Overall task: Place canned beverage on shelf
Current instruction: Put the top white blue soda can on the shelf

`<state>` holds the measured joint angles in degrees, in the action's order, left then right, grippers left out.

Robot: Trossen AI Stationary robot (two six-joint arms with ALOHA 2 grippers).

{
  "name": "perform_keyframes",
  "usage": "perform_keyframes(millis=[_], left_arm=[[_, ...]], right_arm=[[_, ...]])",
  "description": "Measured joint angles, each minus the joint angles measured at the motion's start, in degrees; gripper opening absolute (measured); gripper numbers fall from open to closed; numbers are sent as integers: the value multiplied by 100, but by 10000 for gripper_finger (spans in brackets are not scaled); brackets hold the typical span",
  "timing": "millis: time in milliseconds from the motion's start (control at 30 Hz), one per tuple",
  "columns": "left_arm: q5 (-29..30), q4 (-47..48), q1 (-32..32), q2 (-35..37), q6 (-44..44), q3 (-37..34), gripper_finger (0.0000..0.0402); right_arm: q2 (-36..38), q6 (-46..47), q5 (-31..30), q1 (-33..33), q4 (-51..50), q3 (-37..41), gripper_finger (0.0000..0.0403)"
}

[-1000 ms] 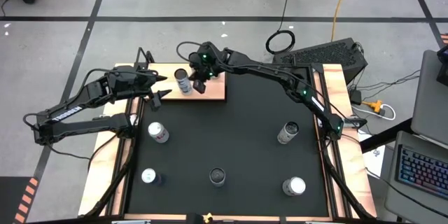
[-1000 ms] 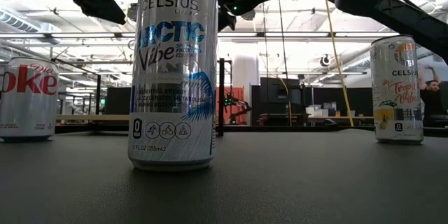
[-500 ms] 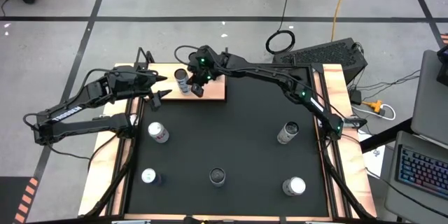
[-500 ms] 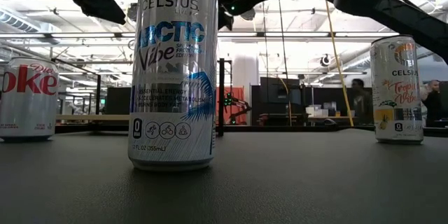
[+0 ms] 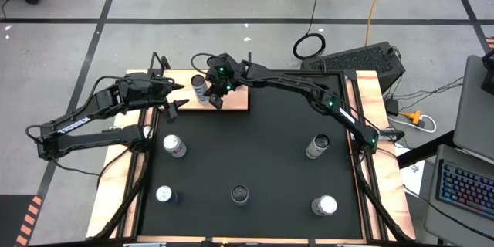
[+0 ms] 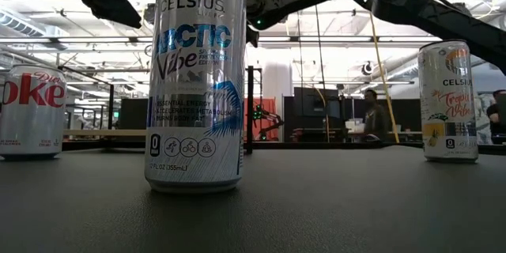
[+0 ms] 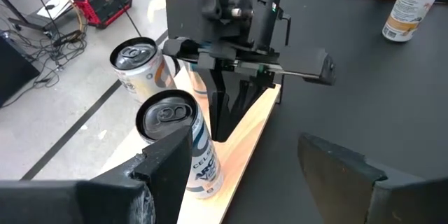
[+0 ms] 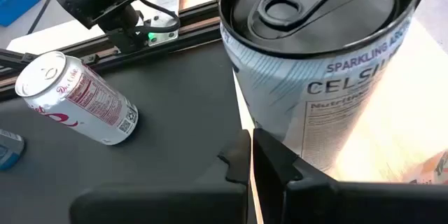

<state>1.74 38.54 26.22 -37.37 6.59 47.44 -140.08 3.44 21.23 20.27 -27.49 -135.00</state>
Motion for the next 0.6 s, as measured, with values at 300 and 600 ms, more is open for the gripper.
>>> perform_keyframes(millis=[300,600], left_arm=[[-2,1,1,0,14,0,261],[-2,-12,2,0,-7,0,261]], right_arm=[[339,-133,-93,-63,-328,2,0],[396,-90,-258,48,-71,0,0]])
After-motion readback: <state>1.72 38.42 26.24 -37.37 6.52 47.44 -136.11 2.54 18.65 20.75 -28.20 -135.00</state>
